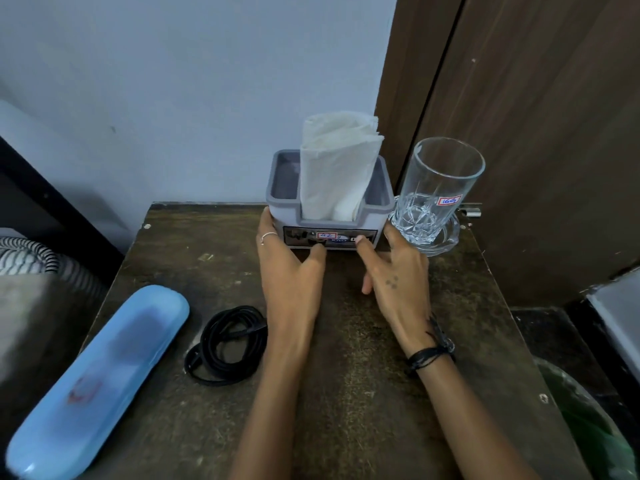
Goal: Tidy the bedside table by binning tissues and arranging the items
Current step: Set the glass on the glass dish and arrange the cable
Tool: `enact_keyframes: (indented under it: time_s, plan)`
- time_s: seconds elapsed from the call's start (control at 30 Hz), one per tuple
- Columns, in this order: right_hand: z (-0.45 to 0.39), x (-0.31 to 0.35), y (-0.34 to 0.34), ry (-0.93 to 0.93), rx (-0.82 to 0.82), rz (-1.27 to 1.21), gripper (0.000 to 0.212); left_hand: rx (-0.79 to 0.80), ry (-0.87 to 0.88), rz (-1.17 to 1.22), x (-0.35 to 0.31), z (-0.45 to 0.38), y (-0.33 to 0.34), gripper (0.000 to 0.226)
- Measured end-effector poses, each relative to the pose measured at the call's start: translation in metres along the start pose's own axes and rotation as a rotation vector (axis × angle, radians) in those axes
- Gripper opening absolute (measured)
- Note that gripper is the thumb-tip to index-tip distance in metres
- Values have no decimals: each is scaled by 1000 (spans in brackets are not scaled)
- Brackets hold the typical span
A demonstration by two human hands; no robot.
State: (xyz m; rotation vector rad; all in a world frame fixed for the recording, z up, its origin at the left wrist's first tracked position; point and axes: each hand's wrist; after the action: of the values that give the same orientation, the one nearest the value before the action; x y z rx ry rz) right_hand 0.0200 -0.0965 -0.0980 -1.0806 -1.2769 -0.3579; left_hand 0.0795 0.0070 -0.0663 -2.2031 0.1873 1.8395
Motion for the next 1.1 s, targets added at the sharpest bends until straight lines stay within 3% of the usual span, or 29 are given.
enact_keyframes:
  time_s: [0.3, 0.37, 0.47, 0.6, 0.73, 0.9, 1.1]
  plan:
    - [8, 3, -7, -23, -62, -19, 30, 18, -2, -98, -10, 7, 3, 67]
    - [20, 10, -4, -50, -183, -69, 51, 8, 62, -221, -17, 10, -6, 65]
    - [41, 22, -1, -165, -260, -131, 48, 66, 212, -542, -31, 6, -39, 50]
    - [69, 34, -1, -444, 128, 54, 27, 294, 91, -827, -42, -5, -94, 36]
    - [93, 41, 6, -705, 446, 373, 40, 452, -101, -925, -32, 0, -120, 34]
    - [93, 48, 25, -682, 560, 534, 38, 423, -176, -883, -15, 0, -120, 18]
    - [73, 54, 43, -598, 386, 501, 22, 181, -7, -832, -1, -4, -108, 17]
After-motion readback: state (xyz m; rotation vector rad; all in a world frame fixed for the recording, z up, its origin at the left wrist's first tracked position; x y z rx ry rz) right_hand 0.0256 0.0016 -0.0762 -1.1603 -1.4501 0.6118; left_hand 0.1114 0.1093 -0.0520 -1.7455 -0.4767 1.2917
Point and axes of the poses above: each hand's wrist, its own z-axis away from the middle knuckle, its own y-axis out of the palm, x = y × z, and after that the axes turned 7 degrees about y, right-handed
